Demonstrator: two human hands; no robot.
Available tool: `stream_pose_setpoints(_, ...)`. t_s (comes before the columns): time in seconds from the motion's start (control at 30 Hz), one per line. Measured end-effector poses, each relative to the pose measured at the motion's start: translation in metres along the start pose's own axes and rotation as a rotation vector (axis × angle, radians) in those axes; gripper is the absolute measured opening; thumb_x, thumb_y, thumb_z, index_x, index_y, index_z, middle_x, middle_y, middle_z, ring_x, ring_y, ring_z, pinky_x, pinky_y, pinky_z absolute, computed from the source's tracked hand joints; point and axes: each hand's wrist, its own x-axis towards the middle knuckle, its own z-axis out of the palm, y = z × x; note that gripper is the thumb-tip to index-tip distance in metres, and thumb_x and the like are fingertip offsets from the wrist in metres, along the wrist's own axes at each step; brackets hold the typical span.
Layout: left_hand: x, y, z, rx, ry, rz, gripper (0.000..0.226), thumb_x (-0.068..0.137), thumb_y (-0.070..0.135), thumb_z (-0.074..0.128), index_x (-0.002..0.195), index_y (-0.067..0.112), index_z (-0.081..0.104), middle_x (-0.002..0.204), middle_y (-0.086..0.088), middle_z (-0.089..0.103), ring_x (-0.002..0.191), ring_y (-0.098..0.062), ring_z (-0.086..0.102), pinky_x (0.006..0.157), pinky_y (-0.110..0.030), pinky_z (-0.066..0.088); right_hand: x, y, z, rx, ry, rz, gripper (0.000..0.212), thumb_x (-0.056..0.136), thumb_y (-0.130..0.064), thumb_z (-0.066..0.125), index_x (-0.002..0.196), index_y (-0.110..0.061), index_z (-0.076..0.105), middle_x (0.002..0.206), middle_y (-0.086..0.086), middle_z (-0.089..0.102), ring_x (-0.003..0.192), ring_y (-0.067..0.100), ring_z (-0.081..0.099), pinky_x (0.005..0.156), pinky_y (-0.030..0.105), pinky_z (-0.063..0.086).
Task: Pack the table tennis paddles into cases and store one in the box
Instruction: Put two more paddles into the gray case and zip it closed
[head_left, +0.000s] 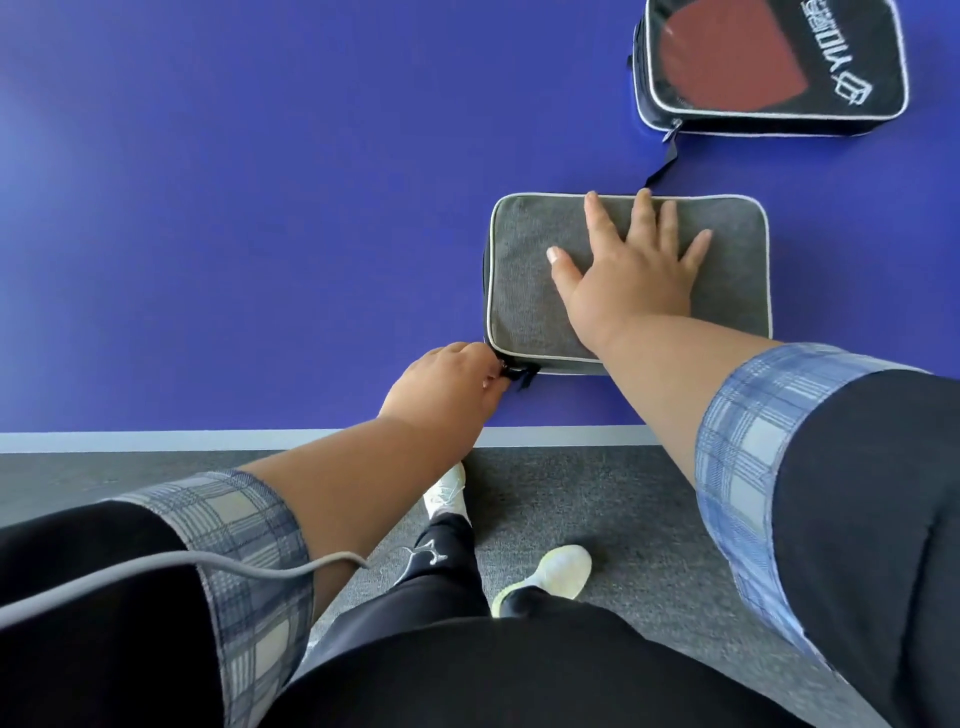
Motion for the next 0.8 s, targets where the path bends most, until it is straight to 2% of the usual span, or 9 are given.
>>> stream_pose_setpoints(0.17, 0.005, 0.003, -0.023, -0.070, -0.256, -0.066, 0.017, 0.093, 0.038, 0.056, 0.104, 0.028, 0.062, 0.098, 0.012, 0.064, 0.090, -0.017, 0.061, 0.076, -0.033, 0.052, 0.007, 0.007, -0.021, 0.124, -0.206, 0.001, 0.077, 0.087, -0.075, 0.035, 0.155, -0.041, 0.018, 0.168, 0.005, 0.007, 0.153, 0.028, 0.001, 0.117, 0.061, -0.004)
stream_pose_setpoints(0.27, 0.017, 0.006, -0.044, -0.195, -0.465, -0.210, 0.036, 0.086, 0.053, 0.061, 0.109, 0.025, 0.066, 0.099, 0.001, 0.068, 0.080, -0.018, 0.062, 0.066, -0.027, 0.049, 0.001, 0.021, -0.042, 0.363, -0.166, 0.090, 0.075, 0.089, -0.064, 0.051, 0.154, -0.033, 0.029, 0.166, 0.006, 0.017, 0.152, 0.027, 0.013, 0.121, 0.055, 0.012)
stream_pose_setpoints(0.37, 0.039, 0.006, -0.064, -0.239, -0.383, -0.322, 0.064, 0.085, 0.063, 0.058, 0.133, 0.021, 0.054, 0.111, -0.003, 0.065, 0.085, -0.018, 0.063, 0.070, -0.030, 0.045, -0.018, 0.051, -0.052, 0.473, -0.018, 0.404, 0.075, 0.087, -0.054, 0.062, 0.151, -0.026, 0.035, 0.158, 0.007, 0.033, 0.143, 0.030, 0.033, 0.113, 0.052, 0.031)
stream_pose_setpoints(0.43, 0.055, 0.004, -0.070, -0.399, -0.334, -0.398, 0.073, 0.086, 0.062, 0.057, 0.145, 0.023, 0.041, 0.118, -0.003, 0.063, 0.093, -0.020, 0.065, 0.079, -0.033, 0.050, -0.028, 0.074, -0.052, 0.591, -0.106, 0.563, 0.079, 0.085, -0.050, 0.066, 0.152, -0.022, 0.033, 0.151, 0.006, 0.042, 0.135, 0.030, 0.044, 0.108, 0.049, 0.039)
stream_pose_setpoints(0.53, 0.072, 0.007, -0.064, -0.672, -0.391, -0.448, 0.056, 0.089, 0.050, 0.061, 0.138, 0.026, 0.048, 0.118, -0.006, 0.067, 0.105, -0.027, 0.067, 0.096, -0.047, 0.053, -0.032, 0.096, -0.047, 0.760, -0.290, 0.673, 0.086, 0.085, -0.047, 0.070, 0.155, -0.023, 0.026, 0.151, 0.005, 0.045, 0.132, 0.030, 0.048, 0.107, 0.044, 0.042)
stream_pose_setpoints(0.57, 0.075, 0.008, -0.062, -0.708, -0.400, -0.454, 0.047, 0.089, 0.046, 0.063, 0.130, 0.025, 0.053, 0.116, -0.007, 0.067, 0.102, -0.027, 0.067, 0.095, -0.047, 0.054, -0.032, 0.101, -0.046, 0.782, -0.323, 0.707, 0.087, 0.085, -0.046, 0.071, 0.155, -0.021, 0.026, 0.152, 0.005, 0.044, 0.133, 0.030, 0.047, 0.108, 0.043, 0.040)
stream_pose_setpoints(0.63, 0.080, 0.010, -0.058, -0.740, -0.399, -0.456, 0.038, 0.087, 0.038, 0.070, 0.119, 0.020, 0.058, 0.110, -0.005, 0.068, 0.094, -0.022, 0.068, 0.085, -0.040, 0.059, -0.031, 0.107, -0.041, 0.889, -0.365, 0.753, 0.075, 0.082, -0.041, 0.076, 0.145, -0.017, 0.043, 0.140, 0.006, 0.057, 0.123, 0.029, 0.056, 0.106, 0.043, 0.044)
stream_pose_setpoints(0.7, 0.083, 0.011, -0.057, -0.776, -0.420, -0.461, 0.040, 0.084, 0.035, 0.075, 0.116, 0.017, 0.059, 0.105, -0.003, 0.069, 0.091, -0.020, 0.070, 0.070, -0.032, 0.059, -0.034, 0.110, -0.036, 1.032, -0.348, 0.770, 0.057, 0.080, -0.035, 0.080, 0.129, -0.018, 0.055, 0.119, 0.003, 0.068, 0.107, 0.024, 0.065, 0.093, 0.042, 0.052)
stream_pose_setpoints(0.8, 0.090, 0.016, -0.060, -0.790, -0.423, -0.447, 0.041, 0.082, 0.035, 0.078, 0.115, 0.019, 0.058, 0.102, 0.000, 0.071, 0.087, -0.017, 0.072, 0.063, -0.027, 0.058, -0.033, 0.114, -0.044, 1.158, -0.231, 0.791, 0.054, 0.078, -0.034, 0.079, 0.123, -0.028, 0.051, 0.107, -0.007, 0.067, 0.096, 0.015, 0.066, 0.074, 0.034, 0.053)
